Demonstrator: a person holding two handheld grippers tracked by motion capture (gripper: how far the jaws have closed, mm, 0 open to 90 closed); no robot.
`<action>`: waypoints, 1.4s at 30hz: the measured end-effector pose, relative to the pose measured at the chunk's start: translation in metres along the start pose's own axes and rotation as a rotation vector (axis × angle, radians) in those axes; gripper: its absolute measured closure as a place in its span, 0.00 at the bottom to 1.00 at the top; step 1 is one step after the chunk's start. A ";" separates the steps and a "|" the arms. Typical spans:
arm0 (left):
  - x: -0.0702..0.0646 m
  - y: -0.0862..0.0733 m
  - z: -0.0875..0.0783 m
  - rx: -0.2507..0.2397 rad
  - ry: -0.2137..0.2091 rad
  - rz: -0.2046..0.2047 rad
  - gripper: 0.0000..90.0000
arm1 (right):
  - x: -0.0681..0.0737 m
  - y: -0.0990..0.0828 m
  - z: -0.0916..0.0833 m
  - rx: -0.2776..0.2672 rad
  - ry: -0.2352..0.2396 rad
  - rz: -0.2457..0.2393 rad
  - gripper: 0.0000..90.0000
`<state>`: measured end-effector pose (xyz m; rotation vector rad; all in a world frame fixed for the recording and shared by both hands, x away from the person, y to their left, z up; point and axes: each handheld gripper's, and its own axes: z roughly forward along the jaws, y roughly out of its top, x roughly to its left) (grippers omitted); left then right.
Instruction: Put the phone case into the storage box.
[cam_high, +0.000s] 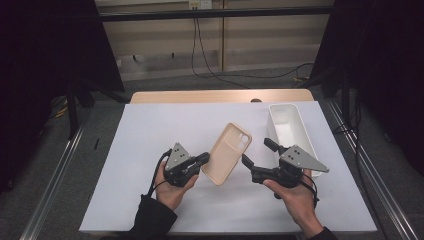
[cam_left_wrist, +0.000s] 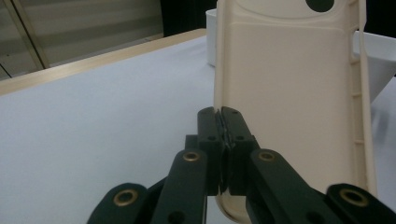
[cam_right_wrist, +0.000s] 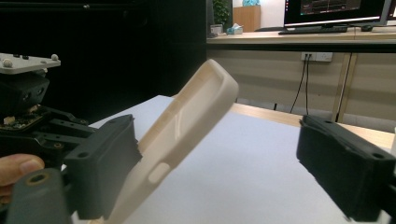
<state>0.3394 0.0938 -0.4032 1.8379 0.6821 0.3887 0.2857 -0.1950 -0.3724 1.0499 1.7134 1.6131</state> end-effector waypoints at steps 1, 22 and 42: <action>0.000 0.000 0.000 0.003 0.000 0.004 0.98 | 0.002 0.002 0.002 0.010 0.008 0.018 0.16; 0.000 0.002 0.003 -0.003 0.007 0.003 0.98 | 0.001 0.001 0.022 0.022 -0.037 0.131 0.53; 0.002 0.001 0.004 0.008 0.009 0.018 0.97 | 0.002 -0.006 0.031 0.015 -0.051 0.228 0.82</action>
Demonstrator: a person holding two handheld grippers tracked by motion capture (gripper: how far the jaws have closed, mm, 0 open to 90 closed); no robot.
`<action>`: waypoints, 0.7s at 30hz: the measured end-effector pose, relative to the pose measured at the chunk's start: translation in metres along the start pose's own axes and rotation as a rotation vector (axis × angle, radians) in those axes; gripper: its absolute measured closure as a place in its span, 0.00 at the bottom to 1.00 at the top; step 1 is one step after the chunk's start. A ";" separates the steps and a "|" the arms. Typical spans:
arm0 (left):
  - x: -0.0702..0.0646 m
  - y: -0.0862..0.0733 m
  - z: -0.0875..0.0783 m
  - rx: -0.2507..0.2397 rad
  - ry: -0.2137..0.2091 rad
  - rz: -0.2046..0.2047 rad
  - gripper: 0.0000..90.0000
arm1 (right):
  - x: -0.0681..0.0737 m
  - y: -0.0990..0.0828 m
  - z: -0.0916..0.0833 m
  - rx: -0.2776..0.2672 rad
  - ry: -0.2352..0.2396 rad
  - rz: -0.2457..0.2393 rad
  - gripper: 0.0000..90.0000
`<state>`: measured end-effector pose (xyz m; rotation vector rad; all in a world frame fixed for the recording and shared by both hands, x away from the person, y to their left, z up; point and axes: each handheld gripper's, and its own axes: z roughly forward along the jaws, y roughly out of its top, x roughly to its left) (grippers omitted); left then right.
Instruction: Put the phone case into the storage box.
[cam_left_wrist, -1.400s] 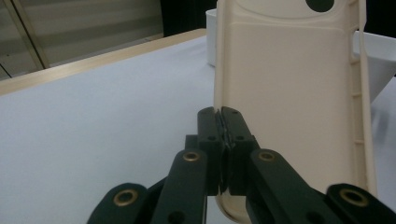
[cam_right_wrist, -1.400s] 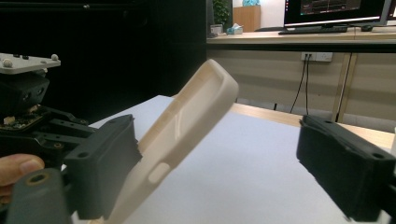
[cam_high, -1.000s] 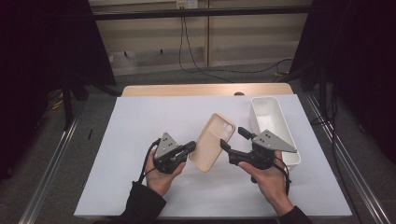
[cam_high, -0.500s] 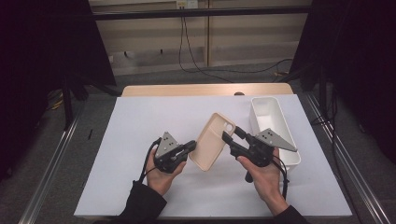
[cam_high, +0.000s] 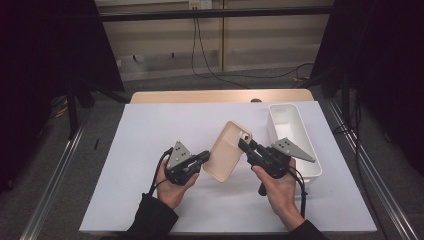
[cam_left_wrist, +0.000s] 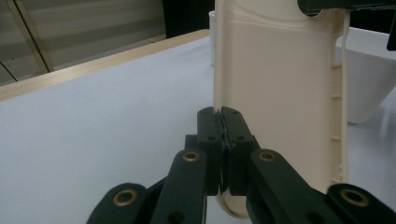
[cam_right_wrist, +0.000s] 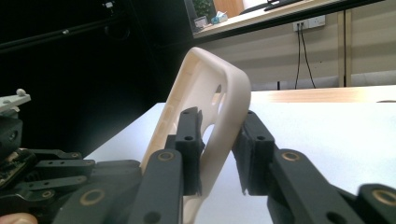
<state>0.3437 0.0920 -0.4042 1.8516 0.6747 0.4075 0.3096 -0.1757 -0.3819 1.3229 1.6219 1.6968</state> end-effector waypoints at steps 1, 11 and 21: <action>0.000 0.000 0.000 0.001 -0.003 0.000 0.97 | 0.000 0.000 0.000 0.000 0.000 0.002 0.83; 0.000 -0.002 0.002 0.010 -0.008 0.001 0.97 | 0.001 0.000 0.000 -0.018 0.009 0.023 0.90; 0.000 -0.004 0.005 0.020 -0.016 0.004 0.96 | 0.003 -0.001 0.000 -0.029 0.019 0.004 0.90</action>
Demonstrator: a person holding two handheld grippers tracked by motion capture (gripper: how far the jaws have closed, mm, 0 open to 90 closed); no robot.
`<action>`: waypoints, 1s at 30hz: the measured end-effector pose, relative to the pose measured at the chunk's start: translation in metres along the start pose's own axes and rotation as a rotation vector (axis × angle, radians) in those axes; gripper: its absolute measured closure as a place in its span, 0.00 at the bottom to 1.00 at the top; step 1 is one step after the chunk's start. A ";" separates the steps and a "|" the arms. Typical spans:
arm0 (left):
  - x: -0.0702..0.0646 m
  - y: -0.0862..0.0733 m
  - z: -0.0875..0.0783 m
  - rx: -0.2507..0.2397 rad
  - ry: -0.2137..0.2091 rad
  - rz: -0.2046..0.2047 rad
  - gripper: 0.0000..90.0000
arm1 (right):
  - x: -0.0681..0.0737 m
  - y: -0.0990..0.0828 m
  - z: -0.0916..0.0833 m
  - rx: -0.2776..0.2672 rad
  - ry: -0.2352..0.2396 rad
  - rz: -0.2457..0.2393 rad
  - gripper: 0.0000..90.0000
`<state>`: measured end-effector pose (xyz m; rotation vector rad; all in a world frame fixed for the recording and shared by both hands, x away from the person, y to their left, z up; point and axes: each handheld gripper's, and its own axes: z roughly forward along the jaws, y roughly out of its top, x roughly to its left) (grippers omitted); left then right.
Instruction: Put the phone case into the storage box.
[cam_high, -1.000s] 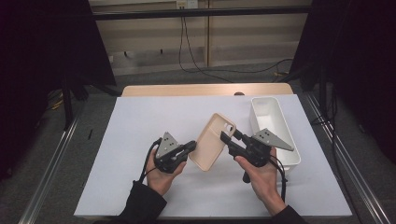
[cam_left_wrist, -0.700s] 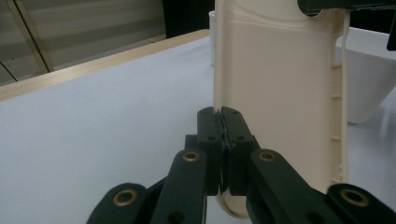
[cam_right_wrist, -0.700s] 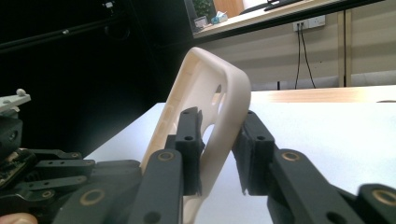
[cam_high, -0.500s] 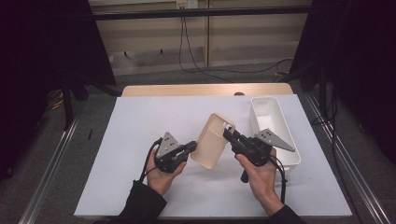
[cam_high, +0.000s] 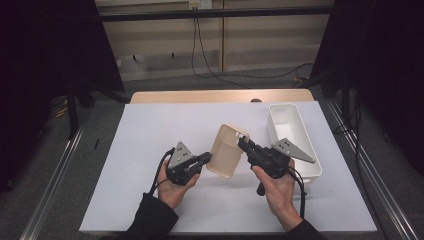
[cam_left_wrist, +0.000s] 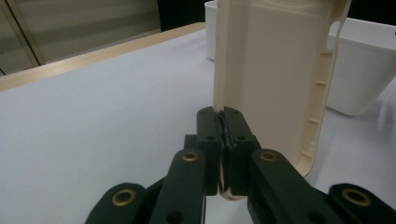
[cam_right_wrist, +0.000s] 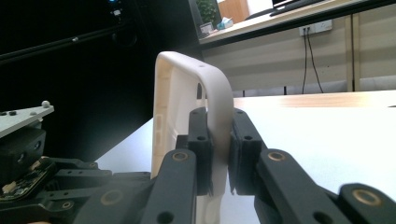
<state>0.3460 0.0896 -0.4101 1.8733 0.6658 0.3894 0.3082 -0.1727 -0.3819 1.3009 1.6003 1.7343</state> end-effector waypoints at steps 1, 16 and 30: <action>0.000 0.000 0.000 0.002 -0.001 -0.005 0.96 | 0.001 0.000 0.000 -0.005 0.001 -0.007 0.90; 0.006 -0.001 -0.001 -0.014 -0.034 -0.038 0.81 | 0.006 0.002 0.000 -0.011 0.039 -0.065 0.91; 0.007 -0.001 -0.001 -0.020 -0.025 -0.046 0.29 | -0.001 0.006 -0.002 -0.030 0.048 -0.096 0.90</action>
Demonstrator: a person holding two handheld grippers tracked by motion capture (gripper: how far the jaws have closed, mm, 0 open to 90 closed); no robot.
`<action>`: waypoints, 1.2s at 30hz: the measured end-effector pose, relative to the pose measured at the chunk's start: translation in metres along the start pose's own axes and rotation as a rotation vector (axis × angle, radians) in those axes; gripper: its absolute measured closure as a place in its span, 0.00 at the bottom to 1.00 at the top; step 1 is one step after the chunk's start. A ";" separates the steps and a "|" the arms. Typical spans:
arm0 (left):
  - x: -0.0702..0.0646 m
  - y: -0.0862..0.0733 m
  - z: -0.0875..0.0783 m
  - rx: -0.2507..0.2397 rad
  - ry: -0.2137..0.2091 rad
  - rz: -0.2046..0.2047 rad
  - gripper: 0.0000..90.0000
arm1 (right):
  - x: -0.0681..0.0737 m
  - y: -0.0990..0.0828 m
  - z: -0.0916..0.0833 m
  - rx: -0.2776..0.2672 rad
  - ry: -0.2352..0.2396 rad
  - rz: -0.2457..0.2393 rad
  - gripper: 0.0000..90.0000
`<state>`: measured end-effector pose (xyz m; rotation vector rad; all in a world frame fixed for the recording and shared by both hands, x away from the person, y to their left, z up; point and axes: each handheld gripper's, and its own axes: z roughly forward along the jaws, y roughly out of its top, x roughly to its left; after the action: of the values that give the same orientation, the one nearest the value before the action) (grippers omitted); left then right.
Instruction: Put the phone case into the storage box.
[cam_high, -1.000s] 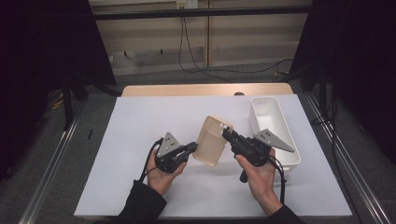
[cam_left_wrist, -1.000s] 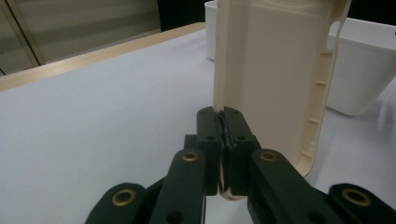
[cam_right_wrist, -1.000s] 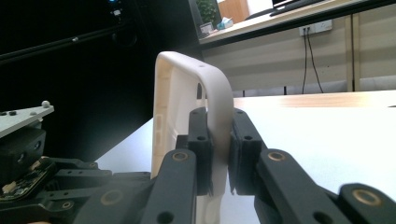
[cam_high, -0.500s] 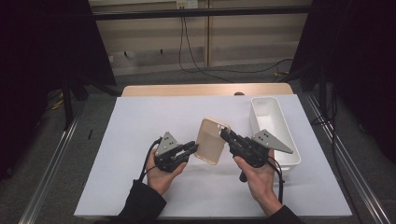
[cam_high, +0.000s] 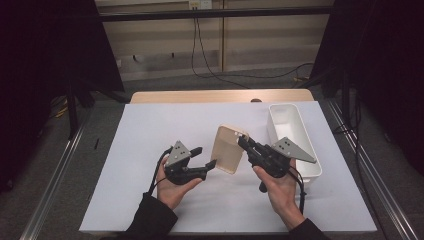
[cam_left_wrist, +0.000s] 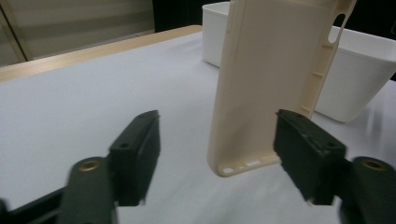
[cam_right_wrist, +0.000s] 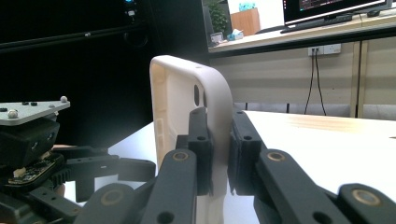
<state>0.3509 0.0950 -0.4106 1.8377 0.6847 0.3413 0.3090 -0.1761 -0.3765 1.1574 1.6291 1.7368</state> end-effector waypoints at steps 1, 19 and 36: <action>0.000 0.000 -0.001 -0.008 0.007 0.006 0.27 | 0.000 0.000 0.000 0.002 0.004 -0.002 0.90; -0.002 0.001 -0.005 -0.021 0.048 0.103 0.04 | -0.014 0.007 -0.006 -0.017 0.014 -0.059 0.90; 0.015 -0.011 -0.030 -0.101 0.141 0.008 0.04 | -0.032 0.026 -0.022 -0.041 0.032 -0.060 0.90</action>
<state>0.3434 0.1291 -0.4116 1.7322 0.7435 0.5061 0.3130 -0.2188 -0.3581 1.0566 1.6227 1.7509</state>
